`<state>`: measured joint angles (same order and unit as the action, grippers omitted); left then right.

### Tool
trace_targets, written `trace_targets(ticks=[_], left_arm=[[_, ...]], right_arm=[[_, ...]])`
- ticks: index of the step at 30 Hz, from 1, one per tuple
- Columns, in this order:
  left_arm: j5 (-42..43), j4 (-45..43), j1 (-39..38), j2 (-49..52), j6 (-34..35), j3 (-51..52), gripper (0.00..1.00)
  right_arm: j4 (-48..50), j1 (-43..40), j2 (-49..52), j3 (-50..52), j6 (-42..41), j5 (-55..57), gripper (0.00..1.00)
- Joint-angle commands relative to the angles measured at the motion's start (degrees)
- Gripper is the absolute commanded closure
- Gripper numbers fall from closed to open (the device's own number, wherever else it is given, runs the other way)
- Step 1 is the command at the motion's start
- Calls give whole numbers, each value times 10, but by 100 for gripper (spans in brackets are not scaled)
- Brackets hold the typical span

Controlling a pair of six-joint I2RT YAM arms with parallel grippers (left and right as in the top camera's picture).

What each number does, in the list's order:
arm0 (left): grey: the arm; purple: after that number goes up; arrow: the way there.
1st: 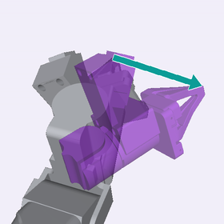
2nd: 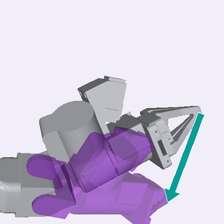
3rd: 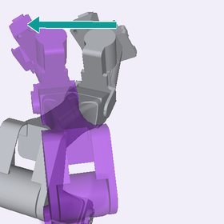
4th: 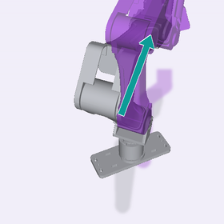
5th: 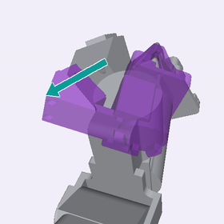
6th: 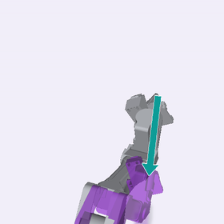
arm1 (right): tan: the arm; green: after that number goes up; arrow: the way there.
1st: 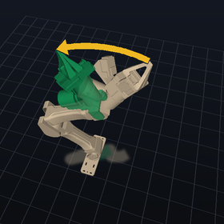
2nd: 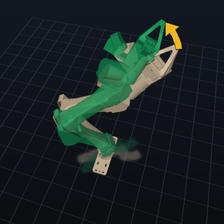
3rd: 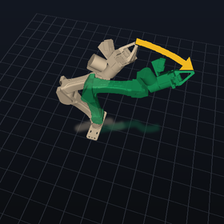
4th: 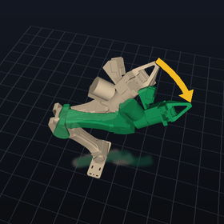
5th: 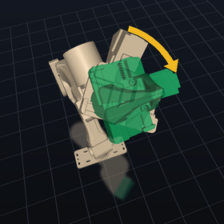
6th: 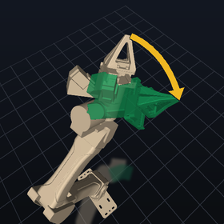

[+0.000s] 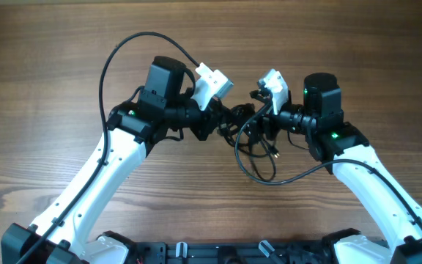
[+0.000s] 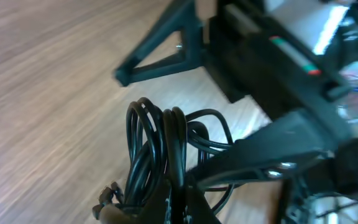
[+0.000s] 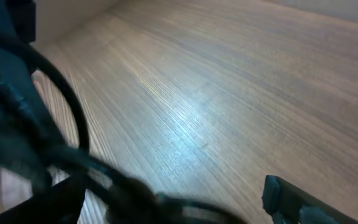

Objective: Untangle cables

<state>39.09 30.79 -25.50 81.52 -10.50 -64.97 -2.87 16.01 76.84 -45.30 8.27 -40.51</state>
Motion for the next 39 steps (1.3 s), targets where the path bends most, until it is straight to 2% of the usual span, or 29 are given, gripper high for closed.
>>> trace_targets(ticks=[1,3,5,10,12,15,22,23,24,25,26,31,36,39], left_arm=[[65,-5,2,-1,-13,2,96],[65,-2,2,-1,-13,2,96],[65,0,2,-1,-11,2,96],[65,1,2,-1,-11,2,96],[65,1,2,-1,-11,2,96],[65,1,2,-1,-11,2,96],[64,1,2,-1,-11,2,96],[65,1,2,-1,-11,2,87],[65,1,2,-1,-11,2,44],[65,1,2,-1,-11,2,20],[65,1,2,-1,-10,2,2],[63,0,9,-2,10,2,0],[67,0,49,-4,71,2,0],[113,-1,84,-13,78,2,0]], right_arm=[[7,-1,6,4,32,-15,18],[7,-1,6,4,38,-15,30],[7,-1,6,4,38,-15,34],[7,-1,6,4,38,-15,58],[7,-1,6,4,37,-15,70],[7,-1,6,4,36,-15,95],[7,-1,6,4,11,-15,96],[7,-1,6,4,0,-15,96],[9,-1,6,4,-14,-15,96],[10,-1,6,4,-23,-15,96],[10,-1,6,4,-29,-15,96],[10,-1,6,4,-26,-15,96],[14,-4,6,4,-19,-15,96],[20,-9,6,4,-7,-15,96]])
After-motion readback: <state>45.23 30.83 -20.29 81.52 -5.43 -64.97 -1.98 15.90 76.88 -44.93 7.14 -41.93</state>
